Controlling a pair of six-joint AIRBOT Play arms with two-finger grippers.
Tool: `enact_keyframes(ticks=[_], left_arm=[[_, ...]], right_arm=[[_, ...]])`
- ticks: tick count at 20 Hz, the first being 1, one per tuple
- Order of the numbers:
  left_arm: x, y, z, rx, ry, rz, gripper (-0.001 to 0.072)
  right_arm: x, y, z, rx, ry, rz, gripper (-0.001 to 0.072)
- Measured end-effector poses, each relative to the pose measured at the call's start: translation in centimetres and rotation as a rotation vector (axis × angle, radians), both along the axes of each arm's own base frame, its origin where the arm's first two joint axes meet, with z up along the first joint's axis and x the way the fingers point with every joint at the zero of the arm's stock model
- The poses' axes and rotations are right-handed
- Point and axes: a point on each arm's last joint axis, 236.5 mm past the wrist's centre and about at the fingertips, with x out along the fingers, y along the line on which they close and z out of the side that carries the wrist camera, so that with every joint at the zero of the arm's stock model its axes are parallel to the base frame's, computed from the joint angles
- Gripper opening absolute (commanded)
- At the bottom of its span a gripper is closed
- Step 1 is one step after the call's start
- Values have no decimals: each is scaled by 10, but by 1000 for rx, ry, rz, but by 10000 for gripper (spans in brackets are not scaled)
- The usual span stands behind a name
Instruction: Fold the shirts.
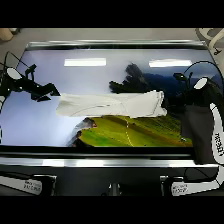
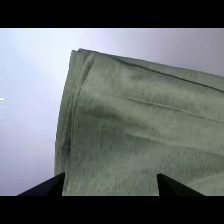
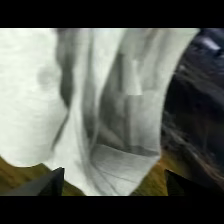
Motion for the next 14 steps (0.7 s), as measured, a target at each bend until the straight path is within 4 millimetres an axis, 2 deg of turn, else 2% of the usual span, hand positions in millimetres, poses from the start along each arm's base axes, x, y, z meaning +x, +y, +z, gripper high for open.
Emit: enact_keyframes(ticks=[5,6,9,14], left_arm=[[-9,-20,28,15,-42,-57,706],[-10,-23,31,17,-47,-72,706],[-13,-34,36,20,-53,-109,706],[-16,-49,38,21,-56,-146,706]], right_arm=[[12,37,12,217,-58,32,711],[16,38,14,228,-74,34,711],[26,30,6,202,-103,8,711],[29,14,-25,147,-63,-29,712]])
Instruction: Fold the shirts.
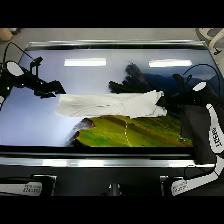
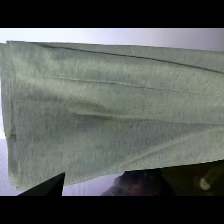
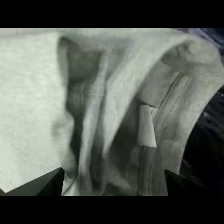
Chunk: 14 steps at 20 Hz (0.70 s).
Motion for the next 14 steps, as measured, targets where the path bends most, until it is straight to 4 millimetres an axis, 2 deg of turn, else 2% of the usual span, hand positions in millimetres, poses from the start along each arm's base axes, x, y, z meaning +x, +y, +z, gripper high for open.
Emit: enact_keyframes(ticks=[5,9,10,11,12,13,14], left_arm=[[-3,-15,1,-3,1,-34,706],[-6,-29,0,-3,3,-68,706],[-8,-34,1,-3,3,-79,705],[-8,-38,1,-4,3,-87,705],[-10,-43,1,-4,3,-98,698],[-11,-48,0,-4,4,-110,615],[-12,-55,-1,-6,7,-124,381]], right_arm=[[3,-4,-20,-13,22,-19,711],[4,10,-30,-5,38,-4,691],[3,17,-32,1,45,7,570],[1,26,-34,6,53,23,379],[-3,35,-36,17,72,39,112],[-9,44,-38,26,96,64,34],[-12,52,-36,44,105,74,34]])
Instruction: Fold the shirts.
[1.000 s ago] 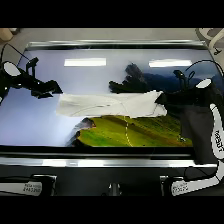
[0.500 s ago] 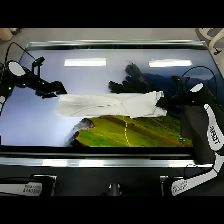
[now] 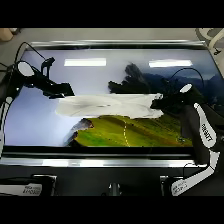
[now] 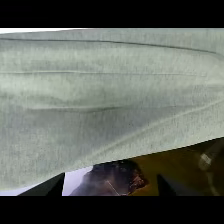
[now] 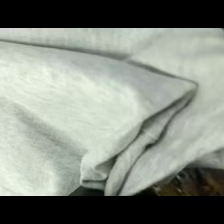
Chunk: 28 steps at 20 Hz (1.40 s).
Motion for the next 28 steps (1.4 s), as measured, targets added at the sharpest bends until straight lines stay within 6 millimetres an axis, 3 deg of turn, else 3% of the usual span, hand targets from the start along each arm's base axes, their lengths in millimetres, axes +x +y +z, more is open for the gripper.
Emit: enact_keyframes(ticks=[1,3,5,9,11,14,17,19,21,23,26,28], left_arm=[[-2,-9,-1,-8,5,-17,171],[-6,-32,-7,-25,17,-56,29],[-7,-64,-16,-64,19,-95,29],[-8,-157,-41,-236,32,-131,28],[-14,-209,-53,-351,62,-119,28],[-26,-273,-67,-497,116,-73,28],[-44,-332,-72,-638,162,-26,28],[-49,-358,-72,-709,184,28,27],[-45,-367,-68,-754,177,67,25],[-29,-359,-55,-772,127,77,25],[9,-314,-16,-739,-30,59,25],[35,-265,22,-691,-153,46,26]], right_arm=[[-2,5,4,9,-1,14,34],[2,15,26,42,-43,30,32],[11,24,64,70,-130,29,32],[5,39,157,111,-301,58,32],[-13,47,203,130,-369,94,33],[-52,57,258,138,-424,143,33],[-91,63,293,137,-443,173,34],[-113,63,307,120,-444,180,34],[-122,58,310,84,-440,170,33],[-119,49,307,41,-440,143,33],[-95,45,288,15,-425,121,34],[-77,62,267,32,-405,146,34]])
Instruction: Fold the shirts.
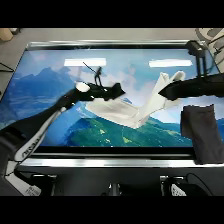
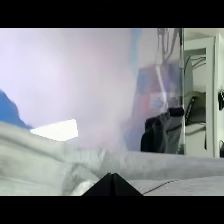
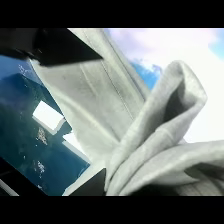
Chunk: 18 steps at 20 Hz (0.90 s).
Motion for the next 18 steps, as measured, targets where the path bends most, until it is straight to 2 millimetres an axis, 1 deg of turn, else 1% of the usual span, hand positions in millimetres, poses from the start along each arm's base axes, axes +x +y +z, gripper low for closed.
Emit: enact_keyframes(ticks=[2,3,4,6,7,8,9,10,11,12,13,14,15,16,17,18], left_arm=[[19,58,41,69,-111,43,25],[24,85,63,92,-154,72,26],[26,110,85,110,-194,99,26],[20,154,135,136,-281,153,26],[15,170,157,142,-320,176,26],[6,181,179,146,-362,190,26],[-4,187,197,147,-395,199,26],[-13,193,214,148,-428,205,26],[-22,196,225,148,-449,207,27],[-30,198,234,151,-468,204,26],[-36,199,239,158,-478,199,26],[-41,200,242,167,-486,194,26],[-45,202,242,186,-489,187,26],[-46,205,240,210,-494,186,26],[-47,209,237,237,-496,184,27],[-47,213,234,267,-499,184,26]], right_arm=[[17,38,-19,49,12,61,34],[24,60,-31,73,19,90,34],[31,81,-43,97,26,109,34],[40,127,-72,147,61,145,49],[42,149,-89,174,85,153,220],[45,167,-103,205,108,153,546],[46,186,-116,241,131,154,691],[48,202,-126,283,146,154,693],[49,211,-132,317,157,154,693],[53,215,-134,347,160,149,693],[56,214,-135,364,161,147,692],[58,205,-135,367,164,150,692],[61,192,-136,357,166,151,692],[63,172,-136,330,168,151,691],[62,149,-139,287,184,151,689],[60,119,-147,220,214,141,680]])
